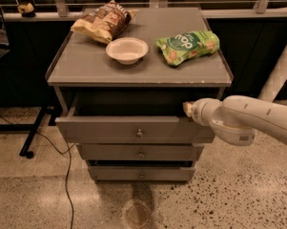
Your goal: Open top drawer
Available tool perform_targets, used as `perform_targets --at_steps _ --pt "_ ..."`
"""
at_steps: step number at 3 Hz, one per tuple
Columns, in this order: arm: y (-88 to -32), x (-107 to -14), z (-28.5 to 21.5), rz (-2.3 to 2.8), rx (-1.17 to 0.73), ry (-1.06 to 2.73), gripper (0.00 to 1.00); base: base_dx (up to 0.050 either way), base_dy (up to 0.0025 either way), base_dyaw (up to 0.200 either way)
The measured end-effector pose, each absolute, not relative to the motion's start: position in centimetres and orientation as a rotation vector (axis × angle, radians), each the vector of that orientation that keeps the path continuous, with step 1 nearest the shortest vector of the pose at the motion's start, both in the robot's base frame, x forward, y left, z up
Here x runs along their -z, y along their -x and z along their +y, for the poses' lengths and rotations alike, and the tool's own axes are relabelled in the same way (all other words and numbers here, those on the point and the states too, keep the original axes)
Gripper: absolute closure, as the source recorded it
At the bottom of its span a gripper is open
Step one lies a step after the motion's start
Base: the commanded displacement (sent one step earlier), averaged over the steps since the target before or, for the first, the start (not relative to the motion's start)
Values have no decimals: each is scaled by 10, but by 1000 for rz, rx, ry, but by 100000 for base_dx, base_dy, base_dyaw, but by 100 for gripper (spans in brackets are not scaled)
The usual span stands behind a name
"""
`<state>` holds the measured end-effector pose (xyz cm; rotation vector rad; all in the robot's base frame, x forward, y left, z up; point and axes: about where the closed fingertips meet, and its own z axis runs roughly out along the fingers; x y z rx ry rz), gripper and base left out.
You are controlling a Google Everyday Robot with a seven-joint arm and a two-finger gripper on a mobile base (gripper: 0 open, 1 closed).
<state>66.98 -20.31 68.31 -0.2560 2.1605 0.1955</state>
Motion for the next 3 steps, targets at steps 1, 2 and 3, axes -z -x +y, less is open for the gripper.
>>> perform_targets --at_steps 1,2,3 --pt "-670 -683 -203 2160 -195 257 100 0 0 0" --pt "-672 -675 -198 2158 -167 333 100 0 0 0" --pt "-672 -665 -197 2165 -152 378 100 0 0 0"
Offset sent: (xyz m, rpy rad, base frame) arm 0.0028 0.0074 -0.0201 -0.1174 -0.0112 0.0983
